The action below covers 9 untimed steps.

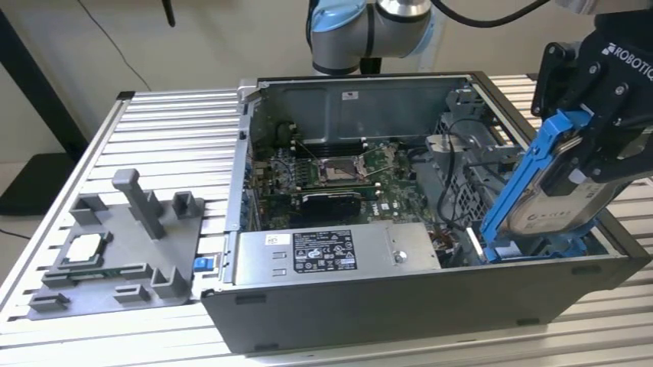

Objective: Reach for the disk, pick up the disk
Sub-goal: 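Pick up the disk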

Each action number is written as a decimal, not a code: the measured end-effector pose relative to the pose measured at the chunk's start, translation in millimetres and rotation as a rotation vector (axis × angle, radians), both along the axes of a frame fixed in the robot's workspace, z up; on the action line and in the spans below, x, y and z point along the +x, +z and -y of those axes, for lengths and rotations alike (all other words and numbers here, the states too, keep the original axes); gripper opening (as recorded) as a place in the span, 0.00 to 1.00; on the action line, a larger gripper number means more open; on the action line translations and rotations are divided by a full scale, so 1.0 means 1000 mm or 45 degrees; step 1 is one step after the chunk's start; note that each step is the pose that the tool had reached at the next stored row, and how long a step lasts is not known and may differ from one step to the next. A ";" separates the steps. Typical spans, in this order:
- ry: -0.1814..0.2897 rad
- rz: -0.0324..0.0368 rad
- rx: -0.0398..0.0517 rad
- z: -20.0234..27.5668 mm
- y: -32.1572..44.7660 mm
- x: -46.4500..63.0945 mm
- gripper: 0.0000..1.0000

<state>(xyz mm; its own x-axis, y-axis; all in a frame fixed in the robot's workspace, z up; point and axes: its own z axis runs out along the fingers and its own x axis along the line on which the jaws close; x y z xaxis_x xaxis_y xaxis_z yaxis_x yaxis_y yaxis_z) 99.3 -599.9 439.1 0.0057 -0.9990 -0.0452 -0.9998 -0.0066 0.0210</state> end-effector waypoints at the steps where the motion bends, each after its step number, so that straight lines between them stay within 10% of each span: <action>1: 0.000 0.0000 0.000 -0.0014 -0.0004 0.000 0.00; 9: 0.000 -0.0014 0.001 -0.0059 -0.0019 0.010 0.00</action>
